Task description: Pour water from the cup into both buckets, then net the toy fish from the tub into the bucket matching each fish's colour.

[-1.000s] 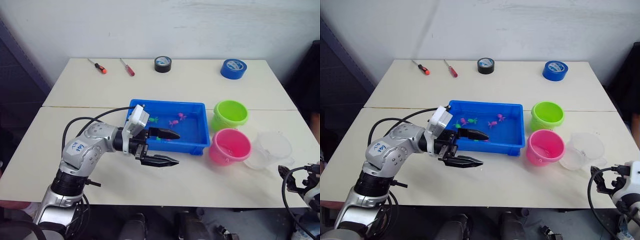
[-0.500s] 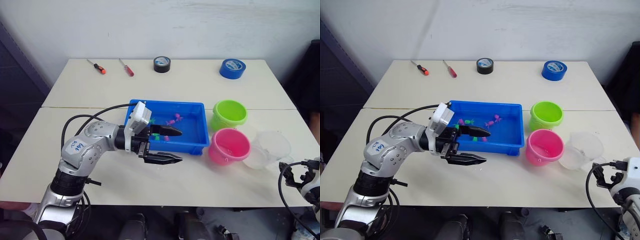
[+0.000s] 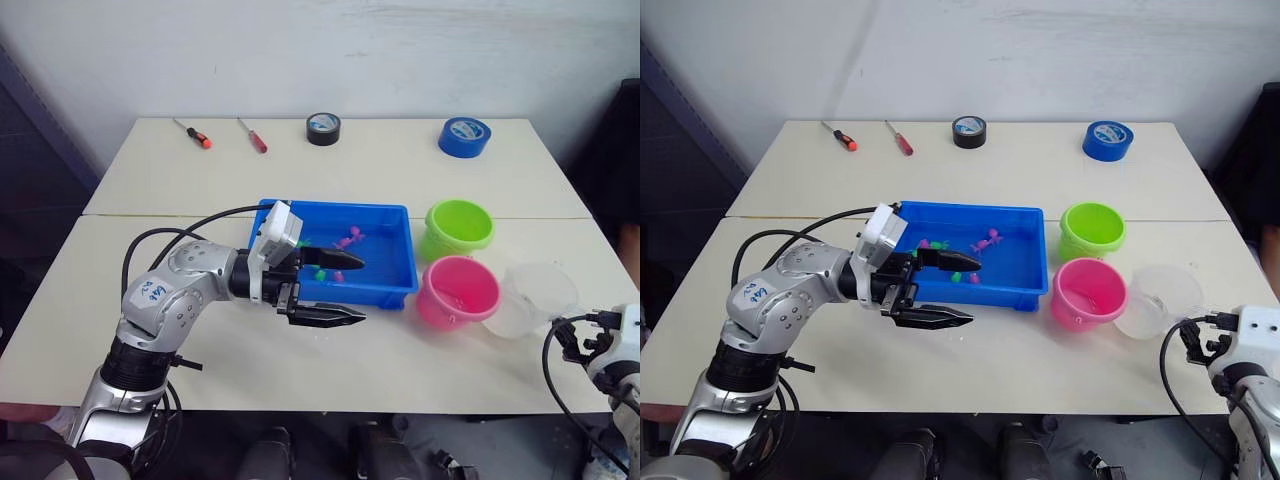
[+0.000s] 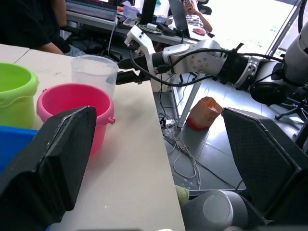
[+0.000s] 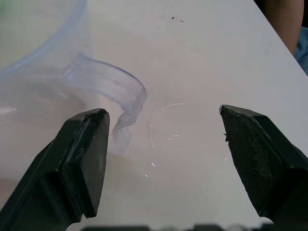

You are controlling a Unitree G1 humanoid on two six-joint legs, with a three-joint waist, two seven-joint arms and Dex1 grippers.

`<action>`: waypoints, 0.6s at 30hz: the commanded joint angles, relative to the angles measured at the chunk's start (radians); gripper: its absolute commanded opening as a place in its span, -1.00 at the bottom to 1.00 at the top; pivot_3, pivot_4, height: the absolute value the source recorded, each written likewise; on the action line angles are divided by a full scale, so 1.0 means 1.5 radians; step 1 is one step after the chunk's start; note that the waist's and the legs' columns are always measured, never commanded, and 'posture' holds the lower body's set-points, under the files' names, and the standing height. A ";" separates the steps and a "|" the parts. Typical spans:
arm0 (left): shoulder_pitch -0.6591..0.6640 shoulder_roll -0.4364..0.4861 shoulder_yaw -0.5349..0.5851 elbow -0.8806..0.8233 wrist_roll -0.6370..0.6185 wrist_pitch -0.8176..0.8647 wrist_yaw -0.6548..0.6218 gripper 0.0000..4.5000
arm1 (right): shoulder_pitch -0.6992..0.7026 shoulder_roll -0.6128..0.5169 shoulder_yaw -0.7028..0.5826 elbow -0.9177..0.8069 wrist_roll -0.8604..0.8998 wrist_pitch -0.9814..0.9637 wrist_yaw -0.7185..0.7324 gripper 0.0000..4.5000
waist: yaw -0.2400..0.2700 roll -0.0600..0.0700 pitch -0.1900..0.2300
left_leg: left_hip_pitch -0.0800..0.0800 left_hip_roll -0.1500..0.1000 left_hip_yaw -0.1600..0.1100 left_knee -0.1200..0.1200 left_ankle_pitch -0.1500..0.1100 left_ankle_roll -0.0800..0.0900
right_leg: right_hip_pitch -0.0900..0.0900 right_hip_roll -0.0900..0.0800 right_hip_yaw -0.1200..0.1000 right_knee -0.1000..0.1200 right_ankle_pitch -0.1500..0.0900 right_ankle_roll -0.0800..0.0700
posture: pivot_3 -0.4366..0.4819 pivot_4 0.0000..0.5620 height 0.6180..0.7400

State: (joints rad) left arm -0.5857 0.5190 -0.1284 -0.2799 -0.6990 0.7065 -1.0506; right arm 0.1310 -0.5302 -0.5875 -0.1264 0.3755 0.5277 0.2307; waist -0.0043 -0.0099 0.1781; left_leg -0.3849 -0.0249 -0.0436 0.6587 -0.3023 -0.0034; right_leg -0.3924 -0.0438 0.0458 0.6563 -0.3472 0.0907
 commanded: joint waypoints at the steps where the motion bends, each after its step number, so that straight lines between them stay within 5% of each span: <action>1: -0.012 0.003 0.009 -0.019 -0.001 -0.014 -0.005 1.00 | -0.013 0.000 0.001 0.018 -0.011 -0.032 0.006 0.75 | 0.000 0.000 0.000 | 0.000 0.000 0.000 0.000 0.000 0.000 | 0.000 0.000 0.000 0.000 0.000 0.000 | -0.05 -0.47 0.94; 7: -0.005 0.011 0.011 -0.019 0.004 -0.023 -0.008 1.00 | -0.039 0.000 0.013 0.066 -0.018 -0.067 0.011 0.75 | -0.001 0.000 0.000 | 0.000 0.000 0.000 0.000 0.000 0.000 | 0.000 0.000 0.000 0.000 0.000 0.000 | -0.05 -0.47 0.94; 10: 0.000 0.016 0.012 -0.023 0.008 -0.027 -0.009 1.00 | -0.053 0.004 0.019 0.088 -0.018 -0.086 0.016 0.36 | -0.001 0.000 0.000 | 0.000 0.000 0.001 0.000 0.000 0.000 | 0.000 0.000 0.000 0.000 0.000 0.000 | -0.05 -0.47 0.94; 16: 0.008 0.023 0.017 -0.030 0.008 -0.029 -0.006 1.00 | -0.064 0.013 0.021 0.114 -0.005 -0.113 0.037 -0.97 | 0.000 0.000 0.000 | 0.000 0.000 0.000 0.000 0.000 0.000 | 0.000 0.000 0.000 0.000 0.000 0.000 | -0.05 -0.47 0.94; 18: 0.009 0.026 0.017 -0.032 0.006 -0.029 -0.005 1.00 | -0.063 0.015 0.021 0.116 -0.003 -0.118 0.042 -0.97 | 0.000 0.000 0.000 | 0.000 0.000 0.000 0.000 0.000 0.000 | 0.000 0.000 0.000 0.000 0.000 0.000 | -0.05 -0.47 0.94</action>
State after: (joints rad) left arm -0.5737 0.5515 -0.1258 -0.2932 -0.6830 0.6761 -1.0578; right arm 0.0256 -0.5106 -0.5475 0.0446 0.3664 0.3675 0.2848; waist -0.0041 -0.0098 0.1781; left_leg -0.3846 -0.0248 -0.0429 0.6589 -0.3021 -0.0036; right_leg -0.3924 -0.0436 0.0463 0.6568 -0.3472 0.0907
